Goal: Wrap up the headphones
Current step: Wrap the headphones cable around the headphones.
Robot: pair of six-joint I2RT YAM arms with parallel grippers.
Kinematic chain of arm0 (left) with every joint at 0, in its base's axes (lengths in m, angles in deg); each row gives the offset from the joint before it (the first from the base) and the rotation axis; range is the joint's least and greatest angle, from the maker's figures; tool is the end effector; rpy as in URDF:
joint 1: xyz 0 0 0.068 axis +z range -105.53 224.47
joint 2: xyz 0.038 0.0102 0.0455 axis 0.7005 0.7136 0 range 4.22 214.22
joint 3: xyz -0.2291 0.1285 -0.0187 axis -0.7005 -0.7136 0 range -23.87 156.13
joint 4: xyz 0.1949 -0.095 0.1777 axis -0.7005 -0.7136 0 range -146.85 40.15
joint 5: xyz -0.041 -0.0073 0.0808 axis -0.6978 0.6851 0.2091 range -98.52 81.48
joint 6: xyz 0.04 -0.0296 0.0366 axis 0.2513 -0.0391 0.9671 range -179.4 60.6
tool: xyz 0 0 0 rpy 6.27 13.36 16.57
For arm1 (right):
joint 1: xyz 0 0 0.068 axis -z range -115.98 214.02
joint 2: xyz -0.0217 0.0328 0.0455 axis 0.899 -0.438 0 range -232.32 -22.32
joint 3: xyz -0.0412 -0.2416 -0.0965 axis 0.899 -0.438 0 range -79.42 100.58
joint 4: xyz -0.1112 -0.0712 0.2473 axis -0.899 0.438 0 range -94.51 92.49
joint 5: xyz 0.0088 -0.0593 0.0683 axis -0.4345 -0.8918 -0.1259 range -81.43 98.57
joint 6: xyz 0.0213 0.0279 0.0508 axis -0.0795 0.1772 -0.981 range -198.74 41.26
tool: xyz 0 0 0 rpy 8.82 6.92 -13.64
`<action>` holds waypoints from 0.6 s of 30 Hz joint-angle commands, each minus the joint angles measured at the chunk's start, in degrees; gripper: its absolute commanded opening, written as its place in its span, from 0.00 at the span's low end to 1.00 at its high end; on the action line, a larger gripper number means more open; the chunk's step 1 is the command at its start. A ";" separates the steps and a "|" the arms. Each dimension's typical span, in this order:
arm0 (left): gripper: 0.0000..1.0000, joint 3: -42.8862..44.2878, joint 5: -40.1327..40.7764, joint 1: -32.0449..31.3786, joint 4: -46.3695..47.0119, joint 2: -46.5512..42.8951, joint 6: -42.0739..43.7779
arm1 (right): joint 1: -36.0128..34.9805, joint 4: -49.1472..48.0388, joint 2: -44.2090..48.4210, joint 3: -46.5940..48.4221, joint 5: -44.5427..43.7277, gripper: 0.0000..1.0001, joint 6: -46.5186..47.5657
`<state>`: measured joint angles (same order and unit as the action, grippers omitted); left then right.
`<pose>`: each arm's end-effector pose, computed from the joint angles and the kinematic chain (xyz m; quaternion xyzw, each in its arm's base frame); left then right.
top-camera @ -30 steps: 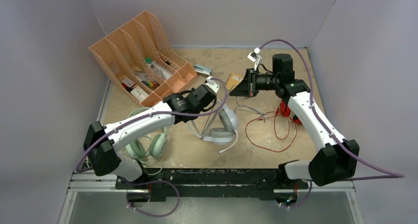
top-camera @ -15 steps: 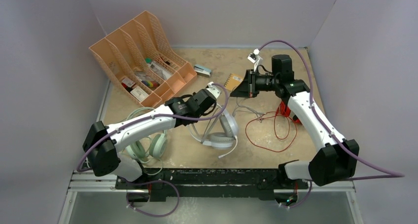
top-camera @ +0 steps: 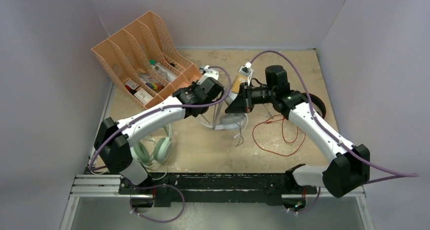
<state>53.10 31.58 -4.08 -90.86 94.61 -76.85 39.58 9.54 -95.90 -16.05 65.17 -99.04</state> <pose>0.2589 -0.2479 0.2753 0.1390 0.8898 0.1175 0.4184 0.2665 0.1639 0.3285 -0.2839 0.7297 0.5501 0.2904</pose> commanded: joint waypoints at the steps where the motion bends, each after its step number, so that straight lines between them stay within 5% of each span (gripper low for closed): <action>1: 0.00 5.73 8.53 2.22 5.05 -0.87 -6.77 | -2.39 -13.02 4.72 -4.17 4.08 0.01 -9.15; 8: 0.00 8.02 9.28 2.73 13.66 -6.71 -8.21 | -7.32 -17.49 5.43 -8.25 -5.66 0.06 -11.56; 18: 0.00 -1.42 12.53 2.76 29.59 -19.15 -7.15 | -8.86 -11.12 7.82 -8.55 -10.76 0.41 -7.15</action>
<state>54.39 40.01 -1.44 -77.05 82.87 -81.05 30.90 -4.15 -91.18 -24.86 55.95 -108.22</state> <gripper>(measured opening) 0.082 0.347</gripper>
